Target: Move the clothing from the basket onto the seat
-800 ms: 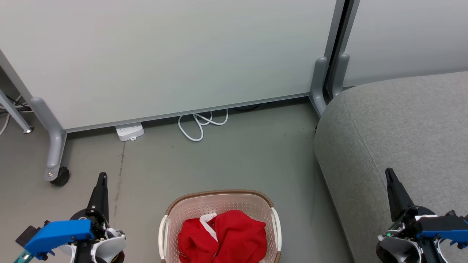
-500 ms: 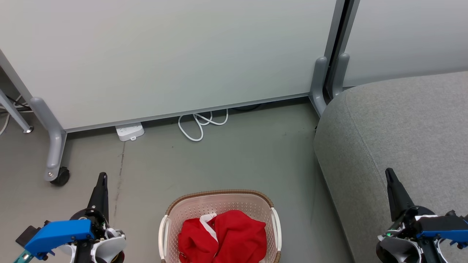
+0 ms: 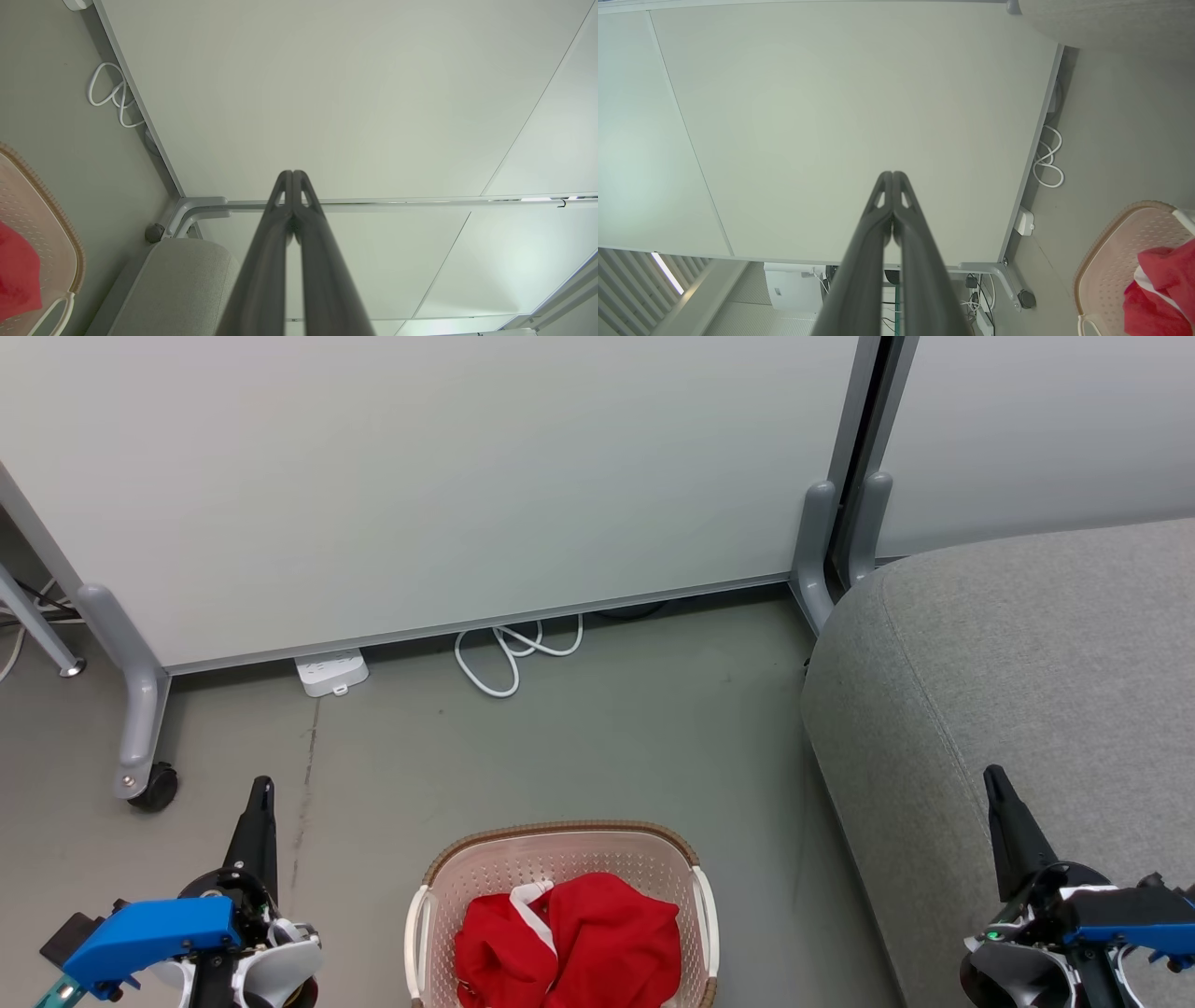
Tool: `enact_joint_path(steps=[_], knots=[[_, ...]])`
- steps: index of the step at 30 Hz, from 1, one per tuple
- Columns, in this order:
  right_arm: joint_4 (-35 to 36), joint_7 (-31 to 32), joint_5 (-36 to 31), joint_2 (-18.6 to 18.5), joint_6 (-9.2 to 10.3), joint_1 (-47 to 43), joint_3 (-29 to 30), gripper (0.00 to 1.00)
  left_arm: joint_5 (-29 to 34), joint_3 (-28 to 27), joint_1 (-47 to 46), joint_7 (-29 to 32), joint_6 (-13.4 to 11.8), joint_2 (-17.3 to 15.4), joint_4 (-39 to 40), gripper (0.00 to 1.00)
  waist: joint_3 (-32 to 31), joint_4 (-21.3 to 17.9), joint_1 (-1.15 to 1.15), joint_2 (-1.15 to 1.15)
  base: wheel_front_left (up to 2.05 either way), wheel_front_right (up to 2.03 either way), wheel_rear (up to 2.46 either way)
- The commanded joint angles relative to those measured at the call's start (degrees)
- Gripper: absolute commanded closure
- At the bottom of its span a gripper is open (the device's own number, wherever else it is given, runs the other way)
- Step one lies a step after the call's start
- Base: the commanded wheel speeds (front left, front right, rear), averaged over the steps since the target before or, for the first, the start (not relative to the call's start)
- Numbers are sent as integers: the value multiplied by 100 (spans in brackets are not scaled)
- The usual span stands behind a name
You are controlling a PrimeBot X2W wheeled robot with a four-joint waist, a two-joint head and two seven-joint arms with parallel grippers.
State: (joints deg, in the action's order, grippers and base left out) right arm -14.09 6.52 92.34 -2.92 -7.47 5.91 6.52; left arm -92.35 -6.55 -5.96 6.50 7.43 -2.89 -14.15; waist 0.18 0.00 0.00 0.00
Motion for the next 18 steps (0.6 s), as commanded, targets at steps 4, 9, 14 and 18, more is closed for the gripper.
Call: enact_joint_path(steps=[4, 9, 14, 18], knots=[[14, 19, 16, 9, -5, 64, 4, 100, -14, -7, -55, 22, 21, 4, 24, 100, 0, 0, 0, 0, 0, 0, 0], [14, 19, 16, 9, -5, 64, 4, 100, -14, -7, -55, 22, 21, 4, 24, 100, 0, 0, 0, 0, 0, 0, 0], [14, 19, 16, 9, -5, 64, 4, 100, -14, -7, -55, 22, 21, 4, 24, 100, 0, 0, 0, 0, 0, 0, 0], [14, 19, 16, 9, -5, 64, 4, 100, -14, -7, -55, 22, 21, 4, 24, 100, 0, 0, 0, 0, 0, 0, 0]])
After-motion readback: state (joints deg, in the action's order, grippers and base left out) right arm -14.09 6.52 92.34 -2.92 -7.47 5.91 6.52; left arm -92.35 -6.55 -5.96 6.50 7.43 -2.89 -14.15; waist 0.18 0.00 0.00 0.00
